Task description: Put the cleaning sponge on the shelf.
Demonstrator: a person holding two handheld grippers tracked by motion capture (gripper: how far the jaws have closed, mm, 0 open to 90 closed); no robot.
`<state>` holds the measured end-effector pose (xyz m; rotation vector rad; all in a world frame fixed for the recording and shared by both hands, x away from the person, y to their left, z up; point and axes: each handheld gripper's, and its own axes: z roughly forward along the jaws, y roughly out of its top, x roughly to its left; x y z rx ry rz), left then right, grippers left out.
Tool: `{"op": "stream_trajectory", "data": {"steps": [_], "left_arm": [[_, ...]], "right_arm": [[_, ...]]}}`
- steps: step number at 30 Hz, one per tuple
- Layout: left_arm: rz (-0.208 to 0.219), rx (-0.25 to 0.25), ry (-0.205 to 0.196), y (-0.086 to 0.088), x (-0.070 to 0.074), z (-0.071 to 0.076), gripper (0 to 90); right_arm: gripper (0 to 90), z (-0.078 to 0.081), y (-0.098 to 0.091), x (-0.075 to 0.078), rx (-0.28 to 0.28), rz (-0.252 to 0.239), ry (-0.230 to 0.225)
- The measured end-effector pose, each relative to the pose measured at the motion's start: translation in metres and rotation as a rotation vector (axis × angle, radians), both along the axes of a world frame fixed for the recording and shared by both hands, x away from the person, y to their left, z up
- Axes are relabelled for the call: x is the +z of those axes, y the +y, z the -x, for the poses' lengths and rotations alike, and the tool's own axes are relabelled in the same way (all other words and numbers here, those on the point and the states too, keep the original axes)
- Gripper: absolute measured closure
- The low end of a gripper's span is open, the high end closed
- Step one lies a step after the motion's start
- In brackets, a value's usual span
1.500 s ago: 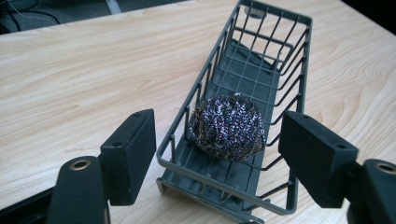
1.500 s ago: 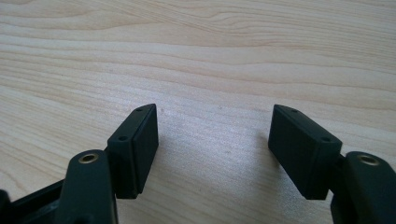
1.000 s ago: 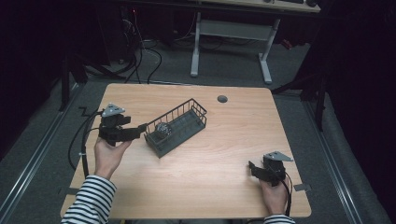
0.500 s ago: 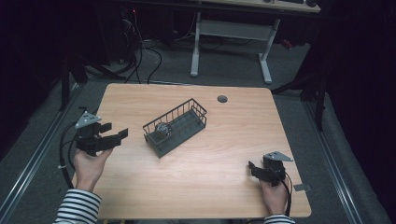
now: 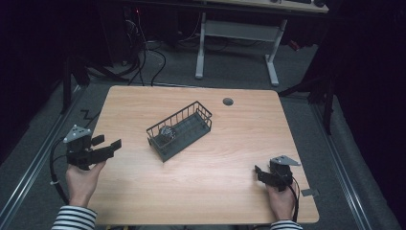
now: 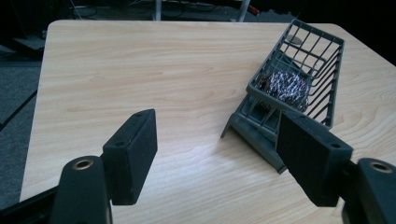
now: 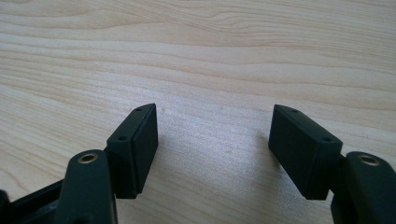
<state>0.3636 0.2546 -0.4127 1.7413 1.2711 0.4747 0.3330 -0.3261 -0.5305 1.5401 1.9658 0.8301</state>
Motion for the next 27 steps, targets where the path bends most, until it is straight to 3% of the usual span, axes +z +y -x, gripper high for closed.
{"op": "stream_trajectory", "data": {"steps": [27], "left_arm": [[-0.025,0.027,0.066,0.003,-0.041,0.017,30.5]], "right_arm": [[33.2,0.000,0.000,0.000,0.000,0.001,0.000]]}}
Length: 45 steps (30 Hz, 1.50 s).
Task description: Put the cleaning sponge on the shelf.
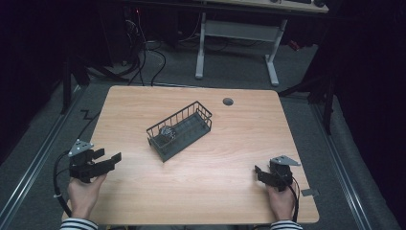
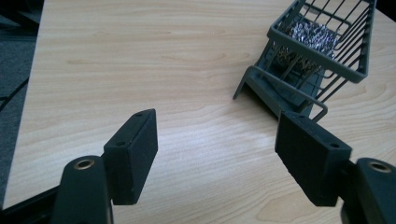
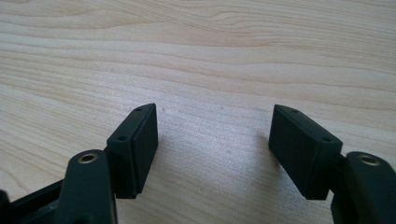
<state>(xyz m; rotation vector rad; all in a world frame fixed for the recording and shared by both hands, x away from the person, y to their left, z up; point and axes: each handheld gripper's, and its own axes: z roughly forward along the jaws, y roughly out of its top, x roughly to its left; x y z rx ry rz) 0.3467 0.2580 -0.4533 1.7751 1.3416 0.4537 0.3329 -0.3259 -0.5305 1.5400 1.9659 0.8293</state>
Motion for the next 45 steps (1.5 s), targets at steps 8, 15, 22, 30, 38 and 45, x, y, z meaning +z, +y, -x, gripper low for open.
{"op": "stream_trajectory", "data": {"steps": [8,15,22,30,38,45], "left_arm": [[-0.003,0.000,0.022,-0.005,-0.013,0.001,30.4],[-0.026,-0.004,0.045,-0.012,-0.026,0.001,30.5],[-0.039,0.005,0.056,-0.017,-0.041,-0.001,30.6],[-0.079,0.030,0.049,-0.023,-0.052,-0.006,30.6],[-0.125,0.056,0.055,-0.026,-0.062,-0.013,30.5],[-0.178,0.074,0.056,-0.031,-0.070,-0.019,30.5]], "right_arm": [[33.1,0.000,0.000,0.000,0.002,0.000,0.000],[32.9,0.000,0.000,0.000,0.002,-0.001,0.001],[32.6,0.000,0.001,0.000,0.006,-0.001,0.001],[32.5,0.000,0.001,0.000,0.011,0.000,0.002],[32.6,0.000,0.001,0.000,0.016,0.003,-0.001],[32.6,0.000,0.001,0.000,0.016,0.003,-0.001]]}}
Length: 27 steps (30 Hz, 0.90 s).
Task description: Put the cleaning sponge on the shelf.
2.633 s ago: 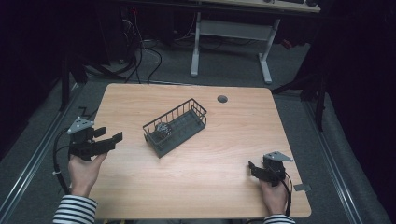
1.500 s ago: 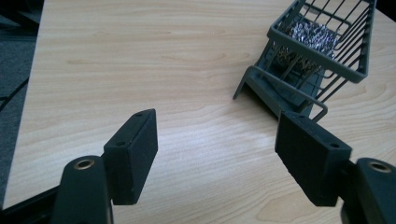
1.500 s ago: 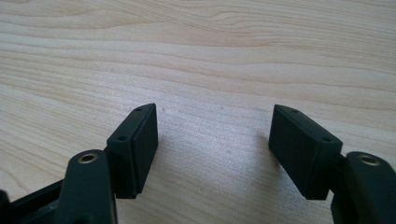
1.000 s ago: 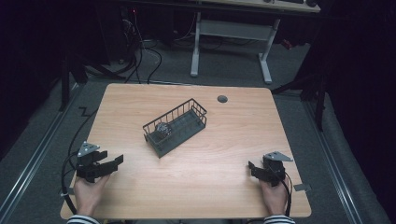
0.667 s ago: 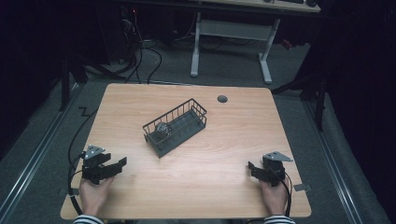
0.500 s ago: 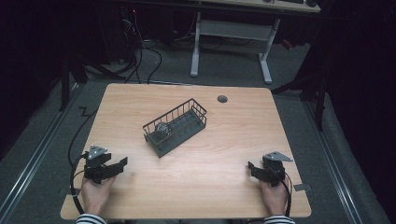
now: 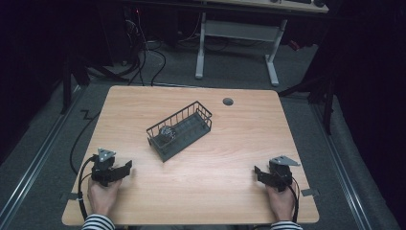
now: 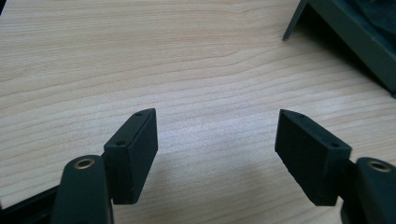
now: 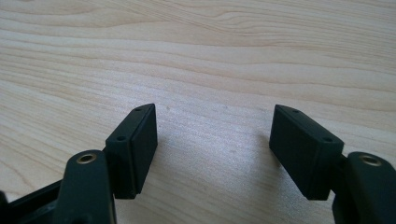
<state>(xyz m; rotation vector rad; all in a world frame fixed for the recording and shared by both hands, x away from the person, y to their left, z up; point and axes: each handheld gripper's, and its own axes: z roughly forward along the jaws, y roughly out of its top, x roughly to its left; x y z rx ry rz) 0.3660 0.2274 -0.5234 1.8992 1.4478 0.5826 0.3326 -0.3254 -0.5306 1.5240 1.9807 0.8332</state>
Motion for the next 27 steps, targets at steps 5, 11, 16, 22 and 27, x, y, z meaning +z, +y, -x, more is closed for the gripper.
{"op": "stream_trajectory", "data": {"steps": [5,11,16,22,27], "left_arm": [[-0.003,0.013,-0.008,-0.002,-0.002,-0.002,30.5],[-0.019,0.010,-0.007,-0.004,-0.004,-0.003,30.4],[-0.029,0.008,-0.003,-0.004,-0.008,-0.005,30.2],[-0.032,0.012,-0.004,-0.006,-0.012,-0.007,29.6],[-0.030,0.023,-0.016,-0.008,-0.014,-0.005,28.6]], "right_arm": [[32.5,0.000,0.000,0.000,0.001,0.000,0.000],[32.5,0.000,0.000,0.000,0.001,0.000,0.000],[32.5,0.000,0.000,0.000,0.001,0.000,0.000],[32.4,0.000,0.000,0.000,0.003,-0.001,0.000],[32.4,0.000,0.000,0.000,0.003,-0.001,0.000]]}}
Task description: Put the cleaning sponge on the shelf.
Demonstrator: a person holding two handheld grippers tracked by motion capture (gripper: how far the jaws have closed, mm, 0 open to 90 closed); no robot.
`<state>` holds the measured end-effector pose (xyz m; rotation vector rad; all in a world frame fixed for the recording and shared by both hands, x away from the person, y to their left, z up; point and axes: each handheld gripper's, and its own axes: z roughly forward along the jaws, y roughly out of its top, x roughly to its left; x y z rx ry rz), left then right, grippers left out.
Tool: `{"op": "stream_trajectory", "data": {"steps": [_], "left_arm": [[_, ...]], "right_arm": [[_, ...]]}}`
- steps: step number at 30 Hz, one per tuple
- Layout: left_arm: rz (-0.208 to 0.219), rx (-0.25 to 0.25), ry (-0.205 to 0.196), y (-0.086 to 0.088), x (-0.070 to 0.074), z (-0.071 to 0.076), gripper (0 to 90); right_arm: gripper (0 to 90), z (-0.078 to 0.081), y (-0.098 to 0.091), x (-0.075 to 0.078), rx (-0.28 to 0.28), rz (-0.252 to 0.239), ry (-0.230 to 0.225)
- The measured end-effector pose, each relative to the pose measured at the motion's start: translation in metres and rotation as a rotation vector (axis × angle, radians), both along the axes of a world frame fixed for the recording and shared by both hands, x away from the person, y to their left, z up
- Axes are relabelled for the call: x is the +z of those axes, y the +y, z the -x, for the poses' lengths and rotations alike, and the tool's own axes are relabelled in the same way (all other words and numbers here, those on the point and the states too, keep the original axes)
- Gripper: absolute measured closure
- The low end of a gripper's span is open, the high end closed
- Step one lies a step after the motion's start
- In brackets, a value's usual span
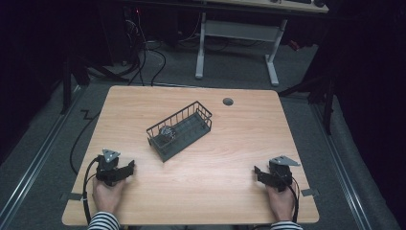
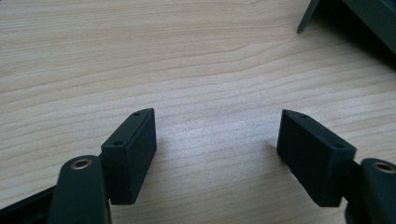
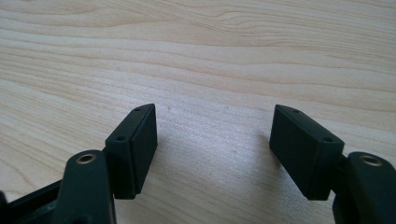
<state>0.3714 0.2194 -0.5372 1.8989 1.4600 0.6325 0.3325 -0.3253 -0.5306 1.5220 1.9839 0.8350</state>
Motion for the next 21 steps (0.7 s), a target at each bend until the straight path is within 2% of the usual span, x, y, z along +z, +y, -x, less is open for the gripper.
{"op": "stream_trajectory", "data": {"steps": [21], "left_arm": [[0.005,0.000,0.004,-0.0001,-0.0001,0.0004,26.5]], "right_arm": [[32.2,0.0001,0.0000,0.0001,-0.001,-0.008,0.003]]}}
